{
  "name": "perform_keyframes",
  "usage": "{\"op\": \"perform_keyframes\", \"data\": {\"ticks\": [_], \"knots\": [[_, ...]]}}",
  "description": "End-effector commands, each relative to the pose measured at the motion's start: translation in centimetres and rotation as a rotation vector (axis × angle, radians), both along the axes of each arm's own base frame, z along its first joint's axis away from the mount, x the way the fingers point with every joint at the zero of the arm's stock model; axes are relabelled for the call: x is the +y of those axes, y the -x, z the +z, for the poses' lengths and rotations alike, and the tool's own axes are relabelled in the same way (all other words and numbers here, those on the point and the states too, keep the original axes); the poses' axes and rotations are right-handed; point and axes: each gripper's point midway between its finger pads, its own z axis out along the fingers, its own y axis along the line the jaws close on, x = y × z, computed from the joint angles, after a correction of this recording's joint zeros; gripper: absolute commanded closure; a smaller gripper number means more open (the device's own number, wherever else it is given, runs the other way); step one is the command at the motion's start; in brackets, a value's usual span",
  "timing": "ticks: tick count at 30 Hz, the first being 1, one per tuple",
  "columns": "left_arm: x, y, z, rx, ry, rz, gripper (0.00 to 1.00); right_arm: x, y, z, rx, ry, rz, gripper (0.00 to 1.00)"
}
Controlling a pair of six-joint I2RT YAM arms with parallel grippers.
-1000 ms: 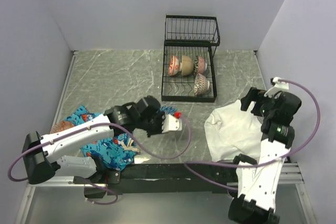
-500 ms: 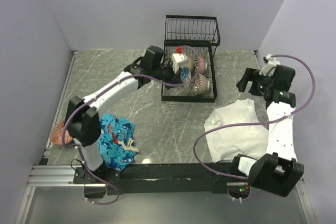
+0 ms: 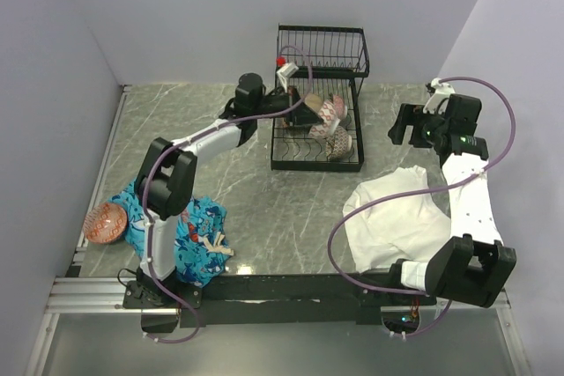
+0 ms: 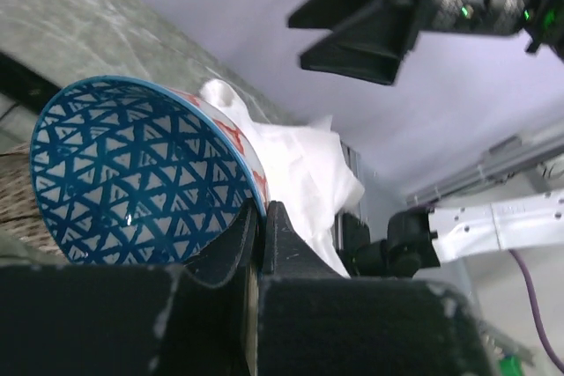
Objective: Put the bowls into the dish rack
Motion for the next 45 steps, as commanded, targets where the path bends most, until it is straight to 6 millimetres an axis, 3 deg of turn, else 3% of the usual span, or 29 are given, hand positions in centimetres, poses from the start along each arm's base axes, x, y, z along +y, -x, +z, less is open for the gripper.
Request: {"op": "perform_keyframes", "data": {"ticks": [1,21,45], "knots": [[1.7,-2.0,2.8,0.031,0.166,0.041,0.99,-0.7,-1.1,2.0,-0.046,0.048,-0.009,0.03],[0.9,-5.3,-4.3,0.349,0.159,0.194,0.98,0.1,-2.8,0.2,0.008,0.078,0.014,0.03],[-0.2,-4.8,-10.9,0.566,0.088,0.244,0.99,1.6,-3.4,-1.6,0.054,0.083,0.059,0.03]]}}
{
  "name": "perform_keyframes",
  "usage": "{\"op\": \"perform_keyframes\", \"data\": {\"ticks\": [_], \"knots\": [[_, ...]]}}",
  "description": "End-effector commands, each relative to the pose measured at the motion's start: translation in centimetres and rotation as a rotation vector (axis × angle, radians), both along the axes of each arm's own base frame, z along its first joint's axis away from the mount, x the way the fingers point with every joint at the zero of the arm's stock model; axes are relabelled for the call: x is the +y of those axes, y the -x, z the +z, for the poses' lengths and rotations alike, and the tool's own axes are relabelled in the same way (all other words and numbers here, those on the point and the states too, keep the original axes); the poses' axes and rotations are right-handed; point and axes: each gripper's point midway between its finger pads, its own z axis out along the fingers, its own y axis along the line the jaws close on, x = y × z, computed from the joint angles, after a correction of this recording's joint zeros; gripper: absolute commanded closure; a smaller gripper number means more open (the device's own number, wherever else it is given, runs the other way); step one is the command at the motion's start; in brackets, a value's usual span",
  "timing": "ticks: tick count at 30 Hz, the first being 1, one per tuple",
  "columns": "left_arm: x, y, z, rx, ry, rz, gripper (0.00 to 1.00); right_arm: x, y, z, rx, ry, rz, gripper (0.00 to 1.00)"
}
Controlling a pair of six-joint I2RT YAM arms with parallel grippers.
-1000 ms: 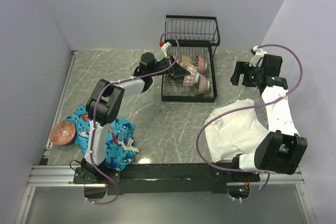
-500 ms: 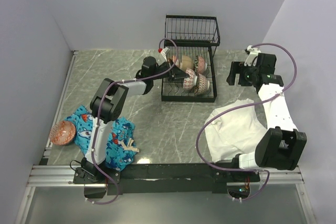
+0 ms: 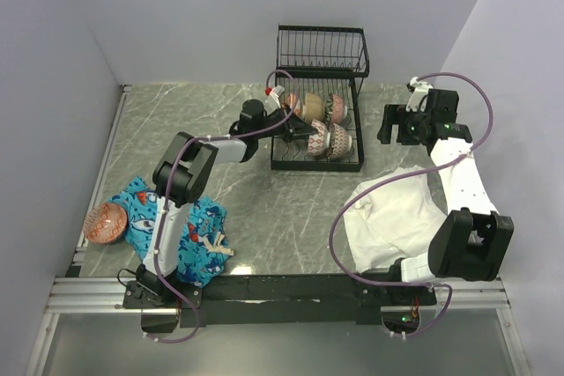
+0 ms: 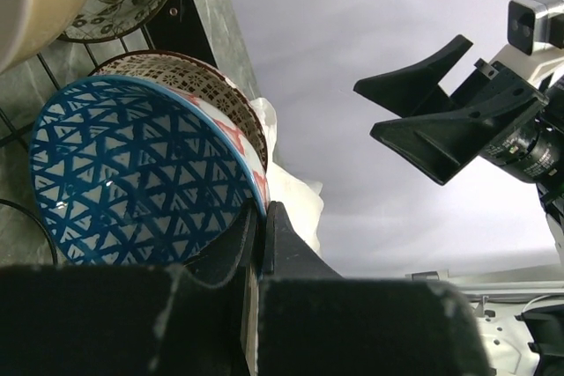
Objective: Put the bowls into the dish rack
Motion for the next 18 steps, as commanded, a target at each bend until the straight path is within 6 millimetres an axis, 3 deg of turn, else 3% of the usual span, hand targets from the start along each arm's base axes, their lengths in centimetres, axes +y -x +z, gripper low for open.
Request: {"op": "perform_keyframes", "data": {"ticks": [1,10,13,14,15,18], "knots": [[-1.0,0.7,-0.9,0.031,0.006,-0.003,0.99,0.2,-1.2,1.8,-0.056,0.022,0.017,0.03],[-0.3,0.8,-3.5,0.156,-0.039,0.049,0.93,0.8,-1.0,1.5,-0.047,0.021,0.035,0.03],[-0.2,0.7,-3.5,0.163,-0.046,0.059,0.85,1.2,-1.2,1.6,-0.052,0.021,0.044,0.02],[-0.2,0.6,-3.5,0.162,-0.049,0.062,0.75,1.2,-1.2,1.7,-0.054,0.022,0.047,0.02],[-0.2,0.6,-3.5,0.156,-0.054,0.063,0.71,1.3,-1.3,1.7,-0.055,0.021,0.047,0.02],[-0.4,0.6,-2.4,0.105,-0.047,0.049,0.68,1.3,-1.4,1.9,-0.064,0.019,0.048,0.02]]}}
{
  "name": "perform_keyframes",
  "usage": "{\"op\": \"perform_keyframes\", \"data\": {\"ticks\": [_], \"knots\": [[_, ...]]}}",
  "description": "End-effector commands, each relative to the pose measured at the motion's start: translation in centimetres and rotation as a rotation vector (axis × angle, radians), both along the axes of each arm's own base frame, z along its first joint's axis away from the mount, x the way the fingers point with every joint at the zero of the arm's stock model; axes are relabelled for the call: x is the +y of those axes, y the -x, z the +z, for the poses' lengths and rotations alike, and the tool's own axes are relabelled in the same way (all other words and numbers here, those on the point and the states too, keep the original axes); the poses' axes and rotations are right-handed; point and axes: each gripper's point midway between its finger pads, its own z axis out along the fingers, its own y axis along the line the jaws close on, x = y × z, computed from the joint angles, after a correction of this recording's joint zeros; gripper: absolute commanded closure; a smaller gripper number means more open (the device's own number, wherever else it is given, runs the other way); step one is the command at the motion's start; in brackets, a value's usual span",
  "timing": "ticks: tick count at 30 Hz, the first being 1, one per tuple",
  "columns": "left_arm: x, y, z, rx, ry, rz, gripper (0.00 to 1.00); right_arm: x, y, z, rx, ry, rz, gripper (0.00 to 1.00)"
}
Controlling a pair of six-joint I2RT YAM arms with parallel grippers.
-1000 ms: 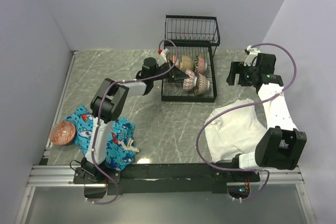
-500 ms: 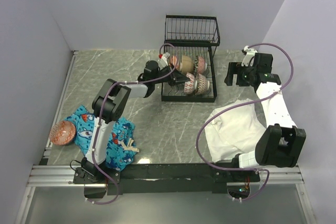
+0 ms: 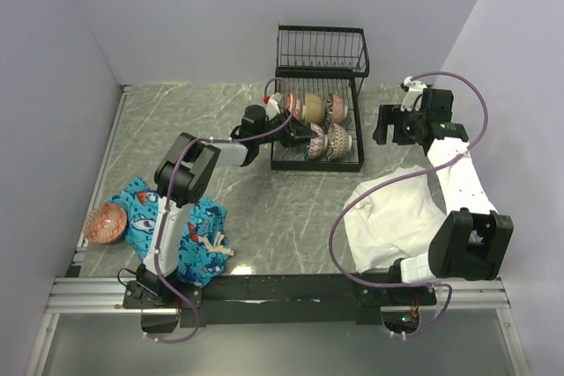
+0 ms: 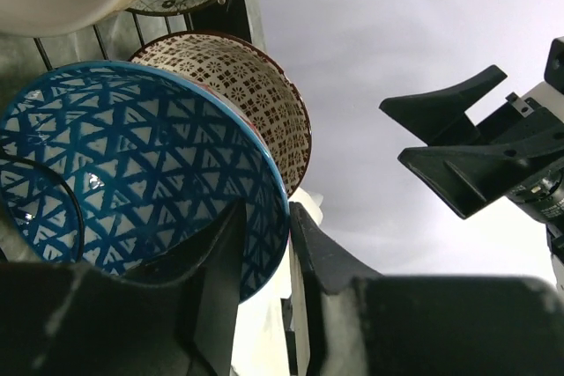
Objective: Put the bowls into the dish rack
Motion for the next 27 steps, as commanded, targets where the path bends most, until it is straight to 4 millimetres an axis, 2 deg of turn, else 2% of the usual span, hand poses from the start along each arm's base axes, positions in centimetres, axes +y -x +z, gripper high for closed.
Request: {"op": "perform_keyframes", "data": {"ticks": [1,3,4,6,7,9,10,18,19,20,21,22,24,26,27], "knots": [[-0.4,0.6,0.9,-0.038,-0.018,-0.02,0.68,0.1,-1.4,2.0,-0.065,0.012,0.011,0.02],[-0.6,0.9,1.2,-0.071,-0.032,-0.038,0.68,0.2,-1.5,2.0,-0.07,0.008,0.011,0.02],[-0.6,0.7,2.3,-0.105,-0.03,-0.039,0.67,0.4,-1.5,2.0,-0.07,0.005,0.018,0.02],[-0.4,0.9,2.8,-0.156,-0.057,-0.056,0.64,0.5,-1.6,2.2,-0.078,0.002,0.026,0.02],[-0.3,0.8,3.9,-0.189,-0.061,-0.058,0.63,0.6,-1.7,2.1,-0.076,0.001,0.027,0.02],[0.1,0.9,4.2,-0.248,-0.098,-0.074,0.6,0.7,-1.9,2.4,-0.085,-0.003,0.033,0.02],[0.1,1.0,5.3,-0.287,-0.098,-0.086,0.59,0.7,-2.0,2.6,-0.092,-0.003,0.036,0.02],[0.7,2.1,8.5,-0.534,-0.154,-0.174,0.57,1.2,-1.7,2.8,-0.107,-0.021,0.057,0.02],[0.9,2.6,9.9,-0.576,-0.158,-0.202,0.56,1.4,-1.5,2.6,-0.103,-0.025,0.063,0.02],[1.5,3.1,9.2,-0.541,-0.203,-0.231,0.56,1.4,-1.4,2.8,-0.111,-0.025,0.063,0.02],[2.4,2.9,9.1,-0.596,-0.248,-0.249,0.56,1.4,-1.3,2.8,-0.117,-0.023,0.064,0.02],[3.4,3.5,10.4,-0.628,-0.261,-0.263,0.56,1.4,-1.1,2.4,-0.111,-0.024,0.063,0.02],[6.2,4.0,9.1,-0.604,-0.354,-0.285,0.55,1.4,-0.9,2.7,-0.131,-0.022,0.06,0.02],[8.3,5.5,9.1,-0.582,-0.38,-0.314,0.54,1.4,-0.6,2.8,-0.143,-0.028,0.049,0.02],[9.8,6.0,8.1,-0.562,-0.432,-0.331,0.53,1.5,-0.6,3.0,-0.155,-0.031,0.05,0.02]]}}
